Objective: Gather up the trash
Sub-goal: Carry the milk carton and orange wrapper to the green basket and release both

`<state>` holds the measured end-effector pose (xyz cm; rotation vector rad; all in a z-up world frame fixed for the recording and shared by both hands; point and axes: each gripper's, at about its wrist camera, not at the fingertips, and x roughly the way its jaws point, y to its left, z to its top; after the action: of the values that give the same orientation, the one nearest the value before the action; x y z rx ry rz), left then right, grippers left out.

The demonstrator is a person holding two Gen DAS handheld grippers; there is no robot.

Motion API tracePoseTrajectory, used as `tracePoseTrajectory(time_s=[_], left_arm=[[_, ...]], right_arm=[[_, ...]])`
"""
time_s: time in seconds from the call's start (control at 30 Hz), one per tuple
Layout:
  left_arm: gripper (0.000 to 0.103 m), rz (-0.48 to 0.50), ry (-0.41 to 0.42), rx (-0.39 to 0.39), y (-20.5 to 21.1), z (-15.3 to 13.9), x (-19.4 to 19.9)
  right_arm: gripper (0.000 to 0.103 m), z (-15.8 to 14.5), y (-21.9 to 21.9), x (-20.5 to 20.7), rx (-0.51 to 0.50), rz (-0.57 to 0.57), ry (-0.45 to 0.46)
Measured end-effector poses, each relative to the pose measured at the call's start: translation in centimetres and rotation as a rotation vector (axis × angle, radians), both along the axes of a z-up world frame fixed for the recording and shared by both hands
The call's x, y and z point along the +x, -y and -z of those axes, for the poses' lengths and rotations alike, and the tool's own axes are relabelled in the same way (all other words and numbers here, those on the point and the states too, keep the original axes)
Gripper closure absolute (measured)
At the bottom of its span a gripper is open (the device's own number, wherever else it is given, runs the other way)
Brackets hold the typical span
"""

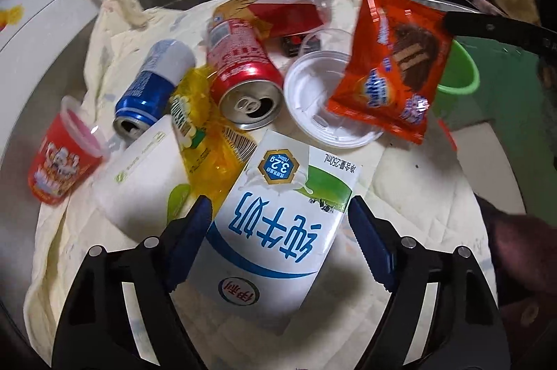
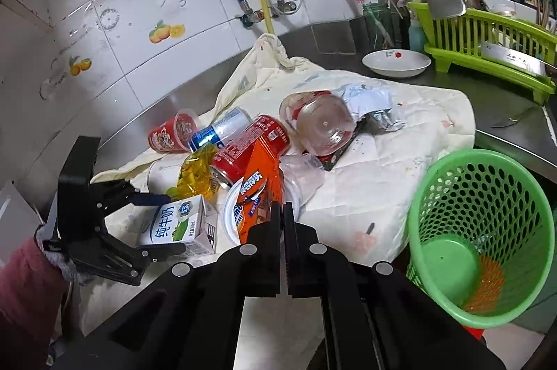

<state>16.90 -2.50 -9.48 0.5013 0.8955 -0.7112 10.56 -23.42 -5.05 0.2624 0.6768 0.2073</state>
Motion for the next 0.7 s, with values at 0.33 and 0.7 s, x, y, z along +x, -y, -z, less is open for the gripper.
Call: tracePoseTrajectory(time_s=[0.33,0.7], left_arm=[[0.032,-0.166,-0.013,-0.071,-0.9,-1.8,-1.3],[0.032,-0.148,0.027,-0.193,1.8,-6.5,-3.7]], right_arm=[[0.101,-2.2,5.2,-2.2,-0.039,0.121,0.058],[0.101,1.0,13.8,-2.3,-0.169,0.34,-0.036]])
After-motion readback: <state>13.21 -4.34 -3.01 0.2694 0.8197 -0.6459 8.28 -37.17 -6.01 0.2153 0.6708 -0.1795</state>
